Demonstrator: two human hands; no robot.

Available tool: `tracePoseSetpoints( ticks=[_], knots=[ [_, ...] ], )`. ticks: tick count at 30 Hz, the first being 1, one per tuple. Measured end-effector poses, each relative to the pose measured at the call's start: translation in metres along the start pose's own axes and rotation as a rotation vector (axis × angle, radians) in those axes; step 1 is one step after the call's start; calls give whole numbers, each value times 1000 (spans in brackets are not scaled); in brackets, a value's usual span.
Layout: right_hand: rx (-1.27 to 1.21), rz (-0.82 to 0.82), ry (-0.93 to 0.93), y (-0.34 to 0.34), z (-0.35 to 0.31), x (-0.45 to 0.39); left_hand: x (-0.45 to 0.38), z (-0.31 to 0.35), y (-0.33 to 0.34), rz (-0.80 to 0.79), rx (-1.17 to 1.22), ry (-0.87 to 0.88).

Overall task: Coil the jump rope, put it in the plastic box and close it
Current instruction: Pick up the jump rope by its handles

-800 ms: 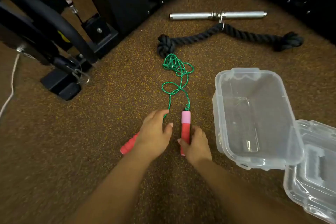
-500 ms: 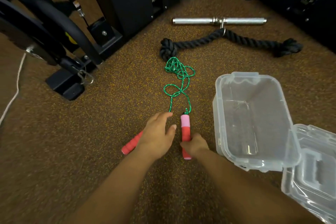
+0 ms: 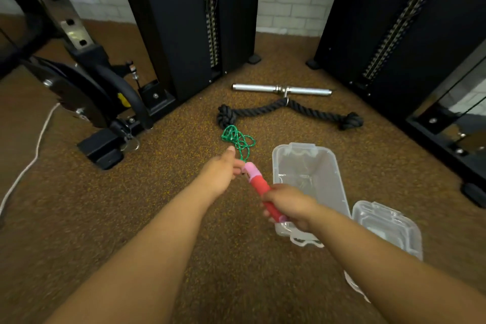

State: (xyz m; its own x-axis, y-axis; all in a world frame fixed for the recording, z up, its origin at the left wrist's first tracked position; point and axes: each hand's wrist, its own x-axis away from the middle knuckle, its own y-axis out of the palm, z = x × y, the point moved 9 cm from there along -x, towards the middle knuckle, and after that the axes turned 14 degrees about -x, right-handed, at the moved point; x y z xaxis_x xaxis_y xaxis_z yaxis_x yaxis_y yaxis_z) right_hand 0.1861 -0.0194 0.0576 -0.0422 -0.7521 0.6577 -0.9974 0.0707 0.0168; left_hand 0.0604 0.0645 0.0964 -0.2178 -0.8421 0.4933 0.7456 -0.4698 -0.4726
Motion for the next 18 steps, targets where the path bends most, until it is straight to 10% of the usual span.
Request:
tracePoseSetpoints(
  ticks=[18],
  knots=[
    [-392,-292,-250,-14,-33,172,109,25,51,-451,447,-72]
  ],
)
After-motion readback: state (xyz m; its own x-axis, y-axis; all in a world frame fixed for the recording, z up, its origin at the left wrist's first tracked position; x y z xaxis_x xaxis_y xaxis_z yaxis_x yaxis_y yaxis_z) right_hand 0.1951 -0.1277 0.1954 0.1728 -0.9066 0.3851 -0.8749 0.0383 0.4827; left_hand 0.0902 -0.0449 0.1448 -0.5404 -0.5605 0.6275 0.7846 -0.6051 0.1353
